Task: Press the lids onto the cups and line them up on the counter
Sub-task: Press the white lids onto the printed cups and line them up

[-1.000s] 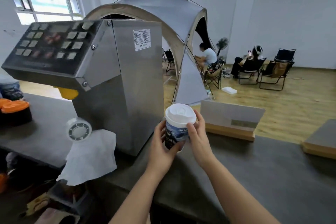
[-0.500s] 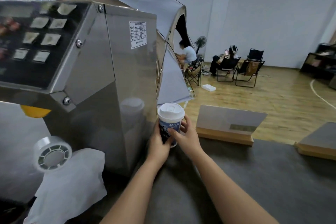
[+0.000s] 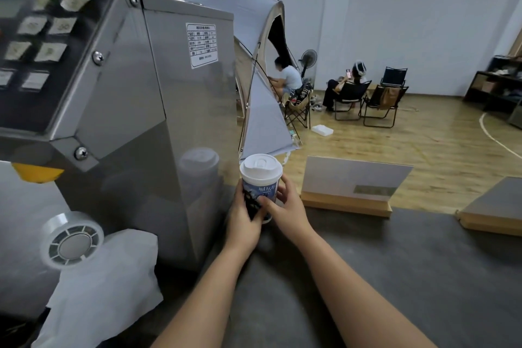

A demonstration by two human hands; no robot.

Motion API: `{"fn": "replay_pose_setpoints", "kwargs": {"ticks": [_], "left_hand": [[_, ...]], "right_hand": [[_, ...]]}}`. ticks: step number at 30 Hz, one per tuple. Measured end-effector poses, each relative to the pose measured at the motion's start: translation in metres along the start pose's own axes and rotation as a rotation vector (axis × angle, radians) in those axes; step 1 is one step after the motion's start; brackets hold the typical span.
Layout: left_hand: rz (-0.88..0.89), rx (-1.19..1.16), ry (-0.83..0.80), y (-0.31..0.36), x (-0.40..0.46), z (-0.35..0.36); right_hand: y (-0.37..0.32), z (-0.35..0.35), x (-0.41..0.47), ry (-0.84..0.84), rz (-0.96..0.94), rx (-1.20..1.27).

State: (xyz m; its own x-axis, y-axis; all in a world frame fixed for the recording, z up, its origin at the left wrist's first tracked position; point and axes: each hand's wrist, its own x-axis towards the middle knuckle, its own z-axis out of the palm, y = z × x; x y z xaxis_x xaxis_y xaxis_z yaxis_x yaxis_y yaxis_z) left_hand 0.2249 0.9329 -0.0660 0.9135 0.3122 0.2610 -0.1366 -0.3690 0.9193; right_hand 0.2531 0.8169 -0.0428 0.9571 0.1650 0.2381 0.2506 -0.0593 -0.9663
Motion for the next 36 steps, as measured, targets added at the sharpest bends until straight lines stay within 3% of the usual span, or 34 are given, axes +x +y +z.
{"fn": "replay_pose_setpoints", "kwargs": {"ticks": [7, 16, 26, 36], "left_hand": [[-0.068, 0.008, 0.011, 0.02, -0.031, -0.015], [-0.055, -0.265, 0.171, 0.057, -0.101, -0.006], [-0.088, -0.438, -0.066, 0.14, -0.17, 0.141], [-0.093, -0.524, -0.373, 0.259, -0.317, 0.352]], "right_hand": [[-0.004, -0.019, -0.016, -0.041, 0.073, -0.031], [-0.019, -0.127, -0.091, 0.007, 0.119, -0.151], [-0.038, -0.289, -0.188, 0.316, 0.149, -0.088], [-0.066, -0.53, -0.348, 0.68, 0.168, -0.137]]}}
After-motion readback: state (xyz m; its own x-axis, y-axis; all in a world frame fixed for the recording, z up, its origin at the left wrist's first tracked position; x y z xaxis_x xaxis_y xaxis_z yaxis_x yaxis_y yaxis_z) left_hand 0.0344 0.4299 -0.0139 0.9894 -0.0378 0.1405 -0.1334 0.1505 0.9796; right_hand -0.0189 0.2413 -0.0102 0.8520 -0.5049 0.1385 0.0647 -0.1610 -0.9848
